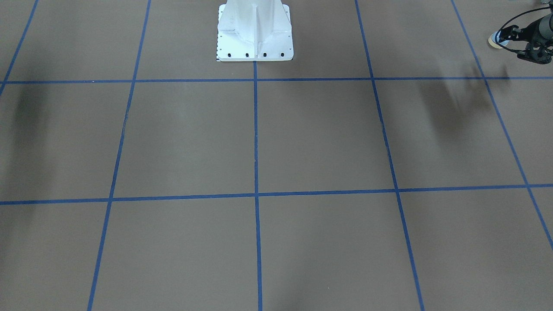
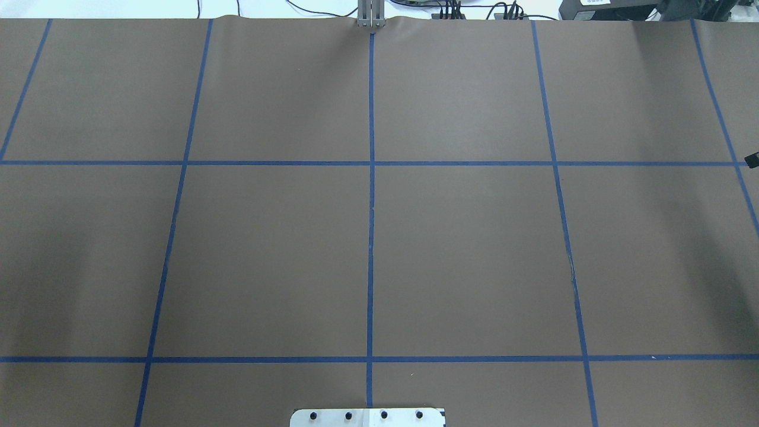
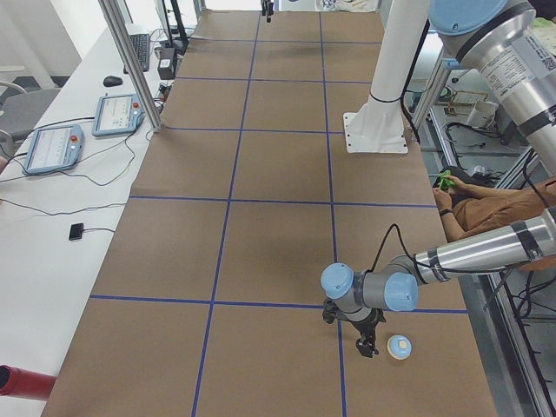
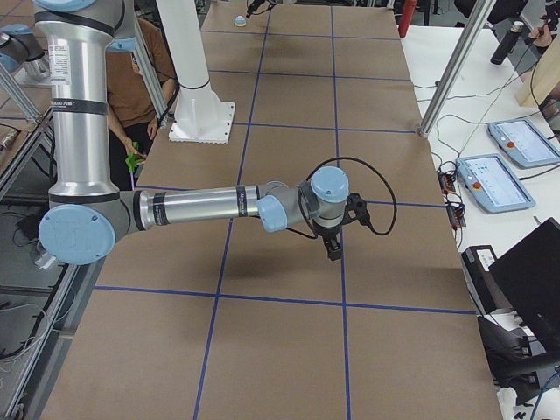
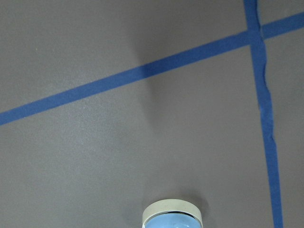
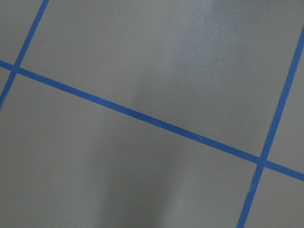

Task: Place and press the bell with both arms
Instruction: 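Carry the white-and-blue bell in the left gripper toward the table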

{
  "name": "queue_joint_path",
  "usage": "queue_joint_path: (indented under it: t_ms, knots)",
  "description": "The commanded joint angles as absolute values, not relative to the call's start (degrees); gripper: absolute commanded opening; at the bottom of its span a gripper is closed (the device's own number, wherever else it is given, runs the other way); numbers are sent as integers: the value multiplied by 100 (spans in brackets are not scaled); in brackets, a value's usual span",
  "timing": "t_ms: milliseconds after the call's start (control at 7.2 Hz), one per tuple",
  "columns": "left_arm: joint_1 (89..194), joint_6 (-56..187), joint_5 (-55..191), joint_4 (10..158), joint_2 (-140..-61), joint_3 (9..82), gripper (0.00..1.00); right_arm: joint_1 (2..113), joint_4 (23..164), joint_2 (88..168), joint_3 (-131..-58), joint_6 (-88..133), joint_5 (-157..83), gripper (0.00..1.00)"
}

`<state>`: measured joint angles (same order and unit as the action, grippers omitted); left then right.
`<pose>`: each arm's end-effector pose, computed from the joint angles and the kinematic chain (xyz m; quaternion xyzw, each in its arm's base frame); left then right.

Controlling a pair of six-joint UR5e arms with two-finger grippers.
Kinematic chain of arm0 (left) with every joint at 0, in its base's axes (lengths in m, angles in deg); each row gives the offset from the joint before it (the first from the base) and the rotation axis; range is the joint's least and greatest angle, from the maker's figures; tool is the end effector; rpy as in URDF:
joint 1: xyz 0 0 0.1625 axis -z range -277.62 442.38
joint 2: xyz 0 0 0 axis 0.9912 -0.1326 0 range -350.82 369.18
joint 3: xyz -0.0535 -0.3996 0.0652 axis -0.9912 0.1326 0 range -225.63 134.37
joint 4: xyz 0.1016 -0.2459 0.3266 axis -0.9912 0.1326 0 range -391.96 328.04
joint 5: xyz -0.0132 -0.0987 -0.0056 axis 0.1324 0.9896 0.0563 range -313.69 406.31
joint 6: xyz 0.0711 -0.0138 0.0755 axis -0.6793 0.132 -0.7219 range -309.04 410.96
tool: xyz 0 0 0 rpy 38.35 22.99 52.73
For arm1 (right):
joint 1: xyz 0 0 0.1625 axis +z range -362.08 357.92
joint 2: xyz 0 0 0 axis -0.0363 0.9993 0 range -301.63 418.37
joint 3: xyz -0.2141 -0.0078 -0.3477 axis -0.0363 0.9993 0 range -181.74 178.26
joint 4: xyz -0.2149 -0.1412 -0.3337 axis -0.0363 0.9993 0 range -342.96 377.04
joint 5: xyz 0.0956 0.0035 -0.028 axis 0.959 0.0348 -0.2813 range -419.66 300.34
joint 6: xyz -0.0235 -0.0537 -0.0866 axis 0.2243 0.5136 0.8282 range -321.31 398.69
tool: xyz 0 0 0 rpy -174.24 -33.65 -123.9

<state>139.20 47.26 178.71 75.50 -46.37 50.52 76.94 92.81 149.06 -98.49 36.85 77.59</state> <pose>0.0593 -0.2053 0.7833 -0.1767 0.3258 0.2613 0.8913 -0.0418 -0.5119 0.5608 0.1163 -0.4101 -0.1421 0.8934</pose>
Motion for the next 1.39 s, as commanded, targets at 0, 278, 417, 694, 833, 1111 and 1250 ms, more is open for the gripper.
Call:
queue_joint_path:
  t_ms: [0, 278, 417, 694, 833, 1111, 1250]
  knots:
    - [13444, 5278, 17929, 7946, -4663, 4930, 100, 7676, 9280, 14907, -9860, 3685, 7824, 100]
    - [12602, 6286, 17937, 8586, -4742, 4781, 100, 7667, 9280, 14907, -9869, 3685, 7833, 100]
    - [12554, 6300, 17937, 9077, -4716, 4458, 100, 7667, 9280, 14916, -9869, 3685, 7841, 100]
    - [12553, 6301, 17946, 9197, -4690, 4384, 100, 7667, 9280, 14960, -9869, 3685, 8008, 100]
    - [12545, 6301, 17955, 9205, -4620, 4384, 100, 7667, 9280, 14960, -9860, 3685, 8009, 100]
    - [12536, 6292, 18068, 9205, -4514, 4192, 100, 7667, 9280, 14960, -9878, 3676, 8009, 100]
    - [12527, 6309, 18087, 9214, -4514, 4173, 100, 7667, 9272, 14960, -9886, 3676, 8009, 100]
